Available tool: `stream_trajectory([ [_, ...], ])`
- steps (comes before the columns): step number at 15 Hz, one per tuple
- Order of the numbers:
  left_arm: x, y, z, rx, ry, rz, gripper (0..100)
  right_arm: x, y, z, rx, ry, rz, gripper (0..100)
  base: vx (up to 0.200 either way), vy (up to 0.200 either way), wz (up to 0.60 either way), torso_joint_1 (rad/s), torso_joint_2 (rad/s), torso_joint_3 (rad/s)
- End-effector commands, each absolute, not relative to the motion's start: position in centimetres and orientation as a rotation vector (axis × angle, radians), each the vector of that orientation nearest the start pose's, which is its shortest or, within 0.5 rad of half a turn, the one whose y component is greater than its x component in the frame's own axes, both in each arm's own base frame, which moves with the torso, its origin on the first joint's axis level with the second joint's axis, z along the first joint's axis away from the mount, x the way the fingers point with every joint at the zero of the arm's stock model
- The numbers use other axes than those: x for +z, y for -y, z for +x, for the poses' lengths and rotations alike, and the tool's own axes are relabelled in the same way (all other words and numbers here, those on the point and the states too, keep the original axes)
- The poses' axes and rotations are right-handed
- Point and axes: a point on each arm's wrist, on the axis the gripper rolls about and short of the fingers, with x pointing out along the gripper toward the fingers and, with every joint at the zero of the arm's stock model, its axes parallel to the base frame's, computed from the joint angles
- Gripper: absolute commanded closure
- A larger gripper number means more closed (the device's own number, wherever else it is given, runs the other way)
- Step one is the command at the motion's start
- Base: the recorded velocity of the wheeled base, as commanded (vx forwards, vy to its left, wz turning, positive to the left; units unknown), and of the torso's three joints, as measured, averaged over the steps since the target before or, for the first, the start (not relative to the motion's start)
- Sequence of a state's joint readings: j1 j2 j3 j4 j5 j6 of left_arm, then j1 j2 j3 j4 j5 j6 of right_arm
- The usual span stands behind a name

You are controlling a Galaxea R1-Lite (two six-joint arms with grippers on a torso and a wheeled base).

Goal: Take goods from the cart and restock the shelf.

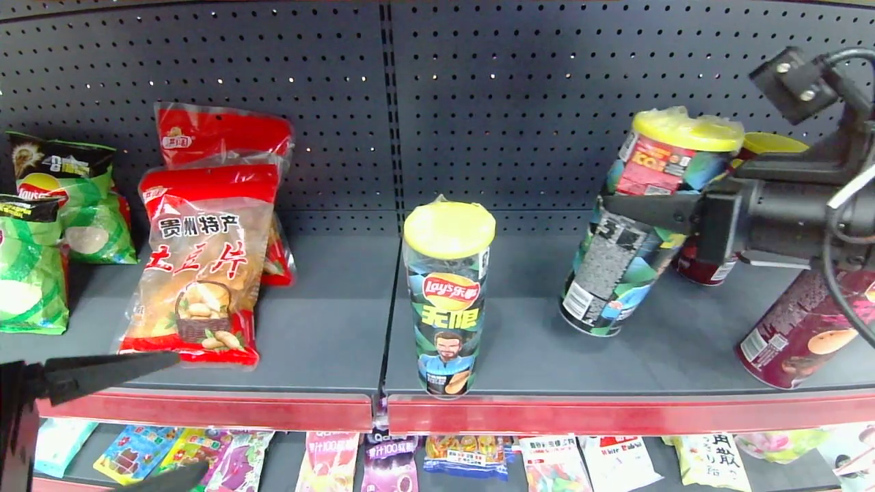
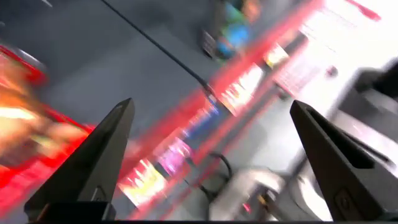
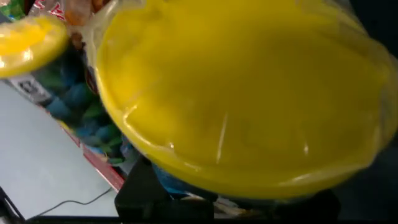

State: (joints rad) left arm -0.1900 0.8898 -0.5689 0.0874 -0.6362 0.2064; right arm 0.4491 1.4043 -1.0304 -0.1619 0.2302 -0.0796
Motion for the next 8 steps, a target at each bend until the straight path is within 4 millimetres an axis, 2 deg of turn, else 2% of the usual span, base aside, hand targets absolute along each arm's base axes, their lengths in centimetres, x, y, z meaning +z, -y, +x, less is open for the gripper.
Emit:
stream_trajectory([
  [1,21.2,2.9,6.9,-0.869,-0.272,0.119,0,26.3,-13.6,24.7,0.726,-0.233,-0.109,100,0.0,0.0,0.0,0.0,0.0,0.0],
  [4,21.0,2.9,7.1,-0.843,-0.286,0.123,0,25.4,-16.3,27.9,0.775,-0.235,-0.112,100,0.0,0.0,0.0,0.0,0.0,0.0],
  [6,20.9,2.9,7.1,-0.842,-0.291,0.123,0,24.8,-17.7,29.8,0.789,-0.226,-0.149,100,0.0,0.0,0.0,0.0,0.0,0.0],
  [7,20.9,2.9,7.1,-0.842,-0.291,0.123,0,24.9,-17.7,29.8,0.789,-0.224,-0.15,100,0.0,0.0,0.0,0.0,0.0,0.0],
  [8,21.0,2.9,7.1,-0.841,-0.284,0.124,0,24.7,-18.5,31.0,0.793,-0.214,-0.163,100,0.0,0.0,0.0,0.0,0.0,0.0],
])
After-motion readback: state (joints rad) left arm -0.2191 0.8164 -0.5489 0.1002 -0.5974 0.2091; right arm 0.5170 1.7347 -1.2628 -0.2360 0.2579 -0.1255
